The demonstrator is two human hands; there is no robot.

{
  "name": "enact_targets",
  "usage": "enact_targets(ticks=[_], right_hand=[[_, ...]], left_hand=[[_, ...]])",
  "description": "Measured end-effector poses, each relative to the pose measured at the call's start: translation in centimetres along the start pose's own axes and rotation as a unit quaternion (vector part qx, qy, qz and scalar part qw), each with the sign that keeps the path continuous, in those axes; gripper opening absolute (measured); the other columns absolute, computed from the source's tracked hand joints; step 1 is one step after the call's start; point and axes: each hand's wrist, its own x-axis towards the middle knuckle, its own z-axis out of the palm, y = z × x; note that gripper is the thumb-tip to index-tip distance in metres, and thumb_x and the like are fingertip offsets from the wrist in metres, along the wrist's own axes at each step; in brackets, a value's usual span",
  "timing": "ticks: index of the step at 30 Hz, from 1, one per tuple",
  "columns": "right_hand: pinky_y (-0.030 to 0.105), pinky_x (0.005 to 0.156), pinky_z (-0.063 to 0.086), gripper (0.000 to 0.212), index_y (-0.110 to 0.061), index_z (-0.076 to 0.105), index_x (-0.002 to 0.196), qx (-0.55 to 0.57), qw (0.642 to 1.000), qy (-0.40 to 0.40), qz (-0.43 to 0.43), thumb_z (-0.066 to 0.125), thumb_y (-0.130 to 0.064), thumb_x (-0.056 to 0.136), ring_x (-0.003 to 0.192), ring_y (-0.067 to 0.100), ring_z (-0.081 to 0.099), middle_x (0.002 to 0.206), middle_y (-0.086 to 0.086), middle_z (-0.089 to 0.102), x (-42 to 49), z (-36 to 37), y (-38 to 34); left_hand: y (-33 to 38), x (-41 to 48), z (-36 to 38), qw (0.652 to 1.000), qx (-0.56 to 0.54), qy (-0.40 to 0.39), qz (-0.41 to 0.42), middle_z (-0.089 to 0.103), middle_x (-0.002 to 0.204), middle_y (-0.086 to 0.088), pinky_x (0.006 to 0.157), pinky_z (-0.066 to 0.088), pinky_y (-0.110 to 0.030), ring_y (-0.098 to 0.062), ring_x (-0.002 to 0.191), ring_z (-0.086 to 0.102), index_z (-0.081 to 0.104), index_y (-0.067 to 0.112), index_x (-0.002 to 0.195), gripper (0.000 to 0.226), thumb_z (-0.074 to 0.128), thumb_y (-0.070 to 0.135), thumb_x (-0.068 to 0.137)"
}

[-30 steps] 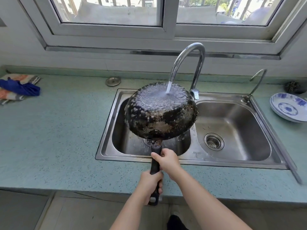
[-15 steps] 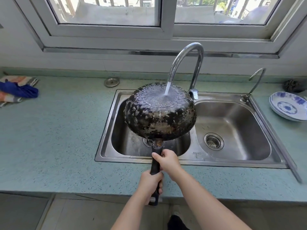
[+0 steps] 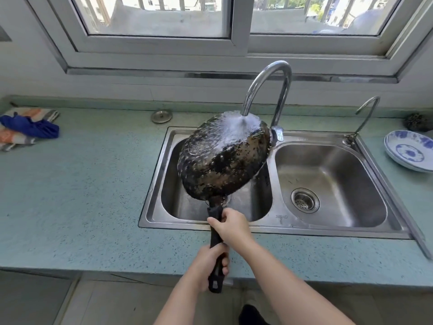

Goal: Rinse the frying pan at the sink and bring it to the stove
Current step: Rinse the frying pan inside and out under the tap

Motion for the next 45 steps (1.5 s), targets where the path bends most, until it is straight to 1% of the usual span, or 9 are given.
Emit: enact_targets(ticks=[5, 11, 15, 20, 26, 32, 36, 42, 45], right_hand=[[0.026, 0.065, 0.032, 0.036, -0.023, 0.035, 0.059, -0.035, 0.999, -0.007, -0.005, 0.059, -0.034, 0.084, 0.077, 0.017, 0.046, 0.067, -0.004, 0.047, 0.2, 0.3, -0.6], [0.027, 0.066, 0.033, 0.029, -0.019, 0.039, 0.067, -0.058, 0.998, -0.014, -0.02, 0.058, -0.032, 0.085, 0.079, 0.021, 0.049, 0.082, 0.002, 0.051, 0.2, 0.9, -1.6], [0.027, 0.064, 0.032, 0.038, -0.023, 0.031, 0.058, -0.066, 0.997, -0.026, -0.012, 0.058, -0.032, 0.084, 0.076, 0.019, 0.046, 0.072, 0.0, 0.049, 0.3, 0.8, -1.7], [0.028, 0.059, 0.034, 0.024, -0.016, 0.047, 0.071, -0.005, 0.997, -0.075, 0.013, 0.061, -0.032, 0.081, 0.076, 0.019, 0.05, 0.069, -0.002, 0.051, 0.3, 0.9, -1.2], [0.027, 0.063, 0.032, 0.023, -0.012, 0.046, 0.08, -0.042, 0.997, -0.058, 0.002, 0.06, -0.031, 0.081, 0.077, 0.02, 0.047, 0.08, 0.002, 0.052, -0.7, 1.4, -0.9], [0.022, 0.048, 0.028, 0.022, -0.015, 0.045, 0.073, -0.023, 0.998, -0.051, 0.008, 0.061, -0.029, 0.078, 0.075, 0.02, 0.047, 0.074, 0.0, 0.05, -1.1, 1.1, -0.9], [0.033, 0.055, 0.04, 0.029, -0.018, 0.04, 0.059, 0.075, 0.994, -0.053, 0.061, 0.065, -0.029, 0.067, 0.07, 0.024, 0.058, 0.065, 0.001, 0.051, -0.8, 1.2, -1.1], [0.026, 0.05, 0.029, 0.032, -0.019, 0.035, 0.059, 0.021, 0.997, -0.024, 0.064, 0.062, -0.029, 0.073, 0.069, 0.021, 0.045, 0.061, -0.005, 0.042, -1.1, -0.1, -0.5], [0.024, 0.046, 0.027, 0.035, -0.017, 0.034, 0.055, 0.003, 0.998, 0.001, 0.063, 0.062, -0.026, 0.074, 0.056, 0.017, 0.04, 0.055, -0.004, 0.038, -1.4, -1.2, -0.5]], left_hand=[[-0.2, 0.0, 0.3, 0.995, 0.059, 0.072, 0.024, 0.05, 0.048, -0.004, 0.045, 0.036, -0.024, -0.015, 0.039, 0.046, 0.049, 0.007, 0.071, 0.017, 0.05, 0.012, 0.087], [-0.2, 0.5, 0.9, 0.962, 0.174, 0.204, 0.056, 0.053, 0.062, -0.005, 0.06, 0.038, -0.03, -0.024, 0.057, 0.049, 0.055, 0.015, 0.076, 0.01, 0.051, 0.019, 0.084], [-0.4, 0.5, 0.8, 0.963, 0.16, 0.204, 0.072, 0.05, 0.06, -0.004, 0.052, 0.036, -0.026, -0.019, 0.05, 0.046, 0.058, 0.012, 0.081, 0.011, 0.051, 0.02, 0.085], [-0.6, 0.2, 0.9, 0.963, 0.159, 0.206, 0.069, 0.05, 0.061, -0.004, 0.047, 0.033, -0.023, -0.018, 0.049, 0.046, 0.056, 0.012, 0.082, 0.008, 0.052, 0.018, 0.086], [-1.5, -0.5, 1.3, 0.987, 0.048, 0.149, 0.025, 0.039, 0.042, 0.0, 0.042, 0.025, -0.022, -0.014, 0.035, 0.033, 0.044, 0.01, 0.065, 0.022, 0.044, 0.003, 0.086], [-1.0, -1.3, 1.7, 0.996, -0.002, 0.093, 0.005, 0.036, 0.036, 0.003, 0.037, 0.027, -0.016, -0.01, 0.028, 0.03, 0.04, 0.011, 0.06, 0.029, 0.039, 0.0, 0.087], [0.0, -1.6, 1.3, 0.997, -0.068, 0.022, -0.026, 0.032, 0.035, 0.007, 0.034, 0.025, -0.011, -0.006, 0.025, 0.028, 0.035, 0.015, 0.053, 0.035, 0.038, 0.003, 0.086], [0.0, -1.5, 2.2, 0.994, -0.091, -0.047, -0.043, 0.031, 0.034, 0.009, 0.032, 0.023, -0.012, -0.004, 0.025, 0.029, 0.035, 0.018, 0.042, 0.044, 0.035, 0.006, 0.085], [0.5, -1.5, 2.5, 0.99, -0.091, -0.093, -0.056, 0.03, 0.032, 0.009, 0.032, 0.024, -0.014, -0.003, 0.024, 0.028, 0.036, 0.019, 0.038, 0.049, 0.034, 0.009, 0.086]])
